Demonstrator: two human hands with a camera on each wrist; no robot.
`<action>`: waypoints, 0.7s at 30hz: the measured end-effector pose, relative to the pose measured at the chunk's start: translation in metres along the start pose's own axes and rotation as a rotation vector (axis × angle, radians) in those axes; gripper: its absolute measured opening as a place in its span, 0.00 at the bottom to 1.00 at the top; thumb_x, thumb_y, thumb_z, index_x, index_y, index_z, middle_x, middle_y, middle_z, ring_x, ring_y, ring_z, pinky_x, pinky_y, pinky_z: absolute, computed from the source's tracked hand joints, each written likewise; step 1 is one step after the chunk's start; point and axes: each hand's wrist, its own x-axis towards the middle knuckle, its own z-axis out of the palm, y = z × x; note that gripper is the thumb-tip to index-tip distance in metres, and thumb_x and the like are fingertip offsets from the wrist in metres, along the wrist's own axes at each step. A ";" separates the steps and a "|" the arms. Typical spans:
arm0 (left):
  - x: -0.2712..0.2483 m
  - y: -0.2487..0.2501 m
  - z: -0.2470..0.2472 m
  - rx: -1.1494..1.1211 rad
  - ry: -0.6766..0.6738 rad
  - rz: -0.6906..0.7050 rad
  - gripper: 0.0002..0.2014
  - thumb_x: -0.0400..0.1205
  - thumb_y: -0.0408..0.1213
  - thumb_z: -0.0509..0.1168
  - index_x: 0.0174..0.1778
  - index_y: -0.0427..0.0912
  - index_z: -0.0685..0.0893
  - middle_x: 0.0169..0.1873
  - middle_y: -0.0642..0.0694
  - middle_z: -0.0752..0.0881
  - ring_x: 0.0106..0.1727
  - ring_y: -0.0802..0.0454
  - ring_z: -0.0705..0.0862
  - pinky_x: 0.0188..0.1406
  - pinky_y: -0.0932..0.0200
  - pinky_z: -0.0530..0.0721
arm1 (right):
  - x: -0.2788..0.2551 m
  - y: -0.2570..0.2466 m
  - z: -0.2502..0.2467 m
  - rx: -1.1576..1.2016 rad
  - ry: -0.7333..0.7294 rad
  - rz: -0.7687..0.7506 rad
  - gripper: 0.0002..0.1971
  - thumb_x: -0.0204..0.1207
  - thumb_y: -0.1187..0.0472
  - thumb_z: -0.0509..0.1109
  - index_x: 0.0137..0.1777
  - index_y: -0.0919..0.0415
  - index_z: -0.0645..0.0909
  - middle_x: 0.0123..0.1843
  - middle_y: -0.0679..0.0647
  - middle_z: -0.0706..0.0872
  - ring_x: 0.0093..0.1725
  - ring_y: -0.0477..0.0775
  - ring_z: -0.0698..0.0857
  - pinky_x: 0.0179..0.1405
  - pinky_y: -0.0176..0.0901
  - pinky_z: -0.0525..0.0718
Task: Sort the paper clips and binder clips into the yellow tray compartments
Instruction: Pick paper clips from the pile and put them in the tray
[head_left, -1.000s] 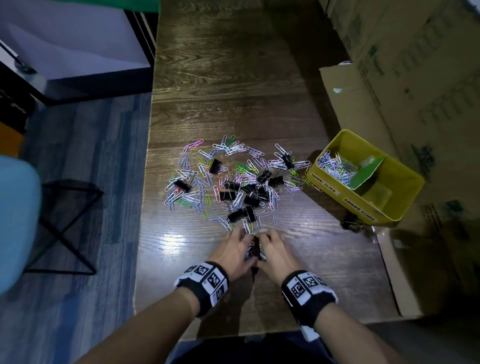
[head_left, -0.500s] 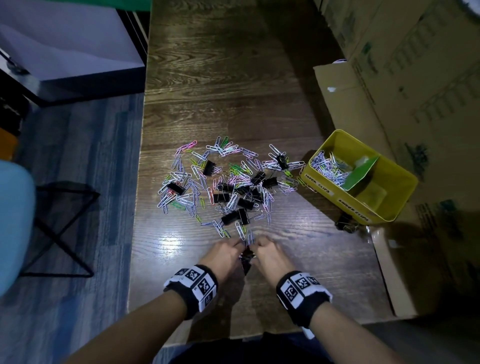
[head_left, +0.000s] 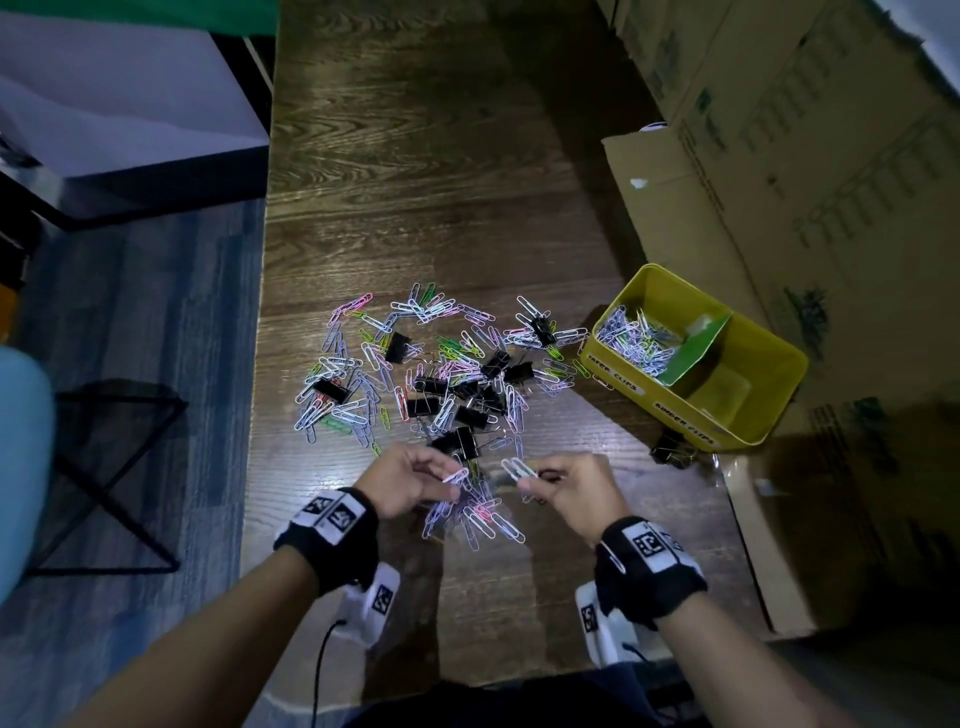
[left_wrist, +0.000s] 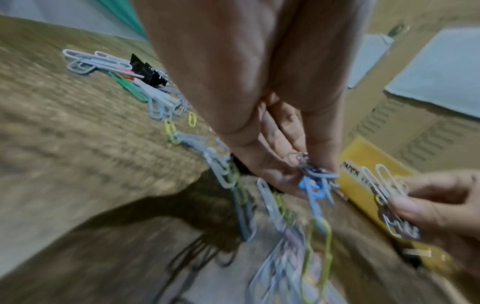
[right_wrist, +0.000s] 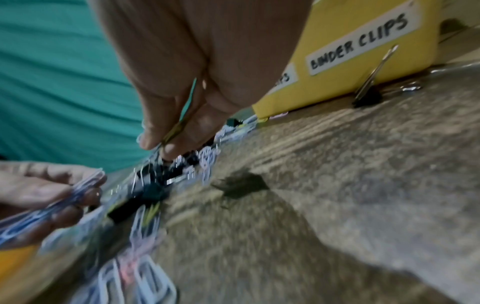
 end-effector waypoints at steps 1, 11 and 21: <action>0.000 0.012 -0.001 -0.041 -0.006 0.005 0.11 0.67 0.20 0.75 0.42 0.37 0.88 0.32 0.44 0.89 0.32 0.52 0.86 0.38 0.61 0.86 | -0.002 -0.001 -0.006 0.079 0.042 0.011 0.08 0.66 0.63 0.81 0.39 0.47 0.90 0.38 0.50 0.91 0.40 0.50 0.89 0.52 0.52 0.87; 0.059 0.182 0.070 -0.258 -0.115 0.180 0.12 0.71 0.21 0.71 0.45 0.40 0.85 0.26 0.51 0.88 0.26 0.58 0.83 0.29 0.65 0.78 | -0.025 -0.050 -0.101 0.531 0.340 -0.164 0.09 0.62 0.66 0.80 0.41 0.55 0.89 0.40 0.53 0.92 0.38 0.50 0.89 0.45 0.42 0.88; 0.130 0.207 0.142 0.402 0.013 0.313 0.04 0.74 0.30 0.72 0.43 0.41 0.88 0.33 0.47 0.85 0.35 0.51 0.81 0.35 0.58 0.81 | 0.013 -0.069 -0.166 0.307 0.426 -0.190 0.10 0.66 0.66 0.80 0.48 0.59 0.89 0.43 0.54 0.92 0.41 0.48 0.89 0.46 0.39 0.88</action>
